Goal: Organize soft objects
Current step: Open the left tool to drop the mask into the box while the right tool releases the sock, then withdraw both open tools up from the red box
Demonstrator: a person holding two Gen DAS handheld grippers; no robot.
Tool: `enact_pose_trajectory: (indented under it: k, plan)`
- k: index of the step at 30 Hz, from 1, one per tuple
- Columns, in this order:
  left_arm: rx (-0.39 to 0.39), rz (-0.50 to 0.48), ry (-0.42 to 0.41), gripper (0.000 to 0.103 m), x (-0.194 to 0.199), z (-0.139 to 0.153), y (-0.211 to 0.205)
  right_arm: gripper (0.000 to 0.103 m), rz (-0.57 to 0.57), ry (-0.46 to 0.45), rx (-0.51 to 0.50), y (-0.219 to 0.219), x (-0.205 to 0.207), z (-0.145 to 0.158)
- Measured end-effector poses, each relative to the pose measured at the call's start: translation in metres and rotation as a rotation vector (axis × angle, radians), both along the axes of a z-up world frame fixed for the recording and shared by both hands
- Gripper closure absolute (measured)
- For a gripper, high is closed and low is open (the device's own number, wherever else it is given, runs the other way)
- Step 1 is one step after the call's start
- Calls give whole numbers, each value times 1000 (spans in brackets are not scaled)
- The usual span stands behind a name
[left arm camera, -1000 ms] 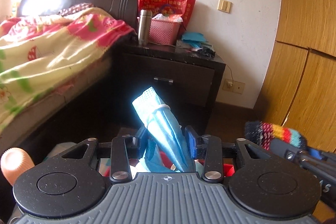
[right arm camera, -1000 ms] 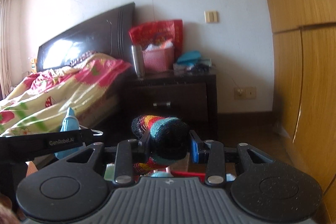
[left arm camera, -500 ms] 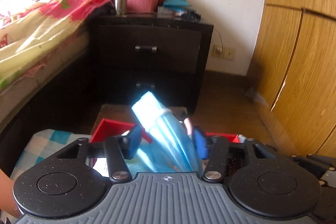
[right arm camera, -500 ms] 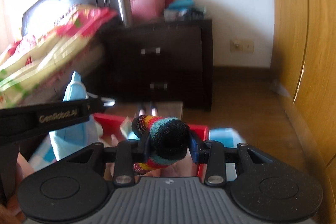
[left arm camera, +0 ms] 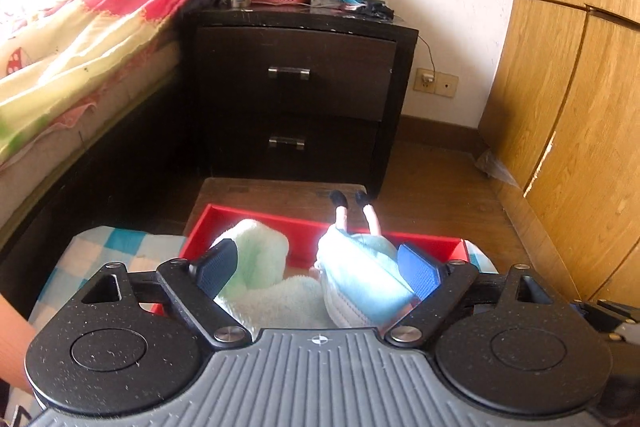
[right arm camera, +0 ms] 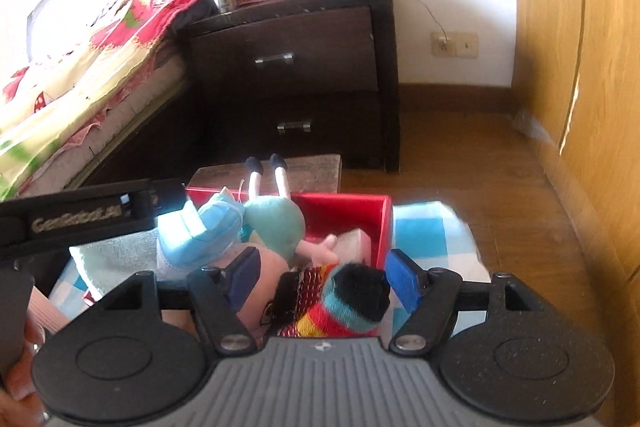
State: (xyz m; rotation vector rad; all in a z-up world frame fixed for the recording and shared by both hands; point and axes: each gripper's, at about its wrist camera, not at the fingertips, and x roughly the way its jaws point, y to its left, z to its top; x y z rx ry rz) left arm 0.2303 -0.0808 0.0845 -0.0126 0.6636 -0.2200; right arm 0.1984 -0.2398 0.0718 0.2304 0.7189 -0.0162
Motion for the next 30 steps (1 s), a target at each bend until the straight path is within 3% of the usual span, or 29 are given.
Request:
enact_pose_trajectory:
  k: [4, 20, 30]
  plan:
    - [-17, 5, 2, 18, -11, 8, 3, 56, -17, -13, 48, -6, -8, 6]
    - [63, 33, -6, 18, -55, 16, 5, 55, 8, -54, -4, 2, -41, 23]
    - [55, 39, -7, 17, -79, 18, 13, 54, 28, -65, -43, 4, -68, 27]
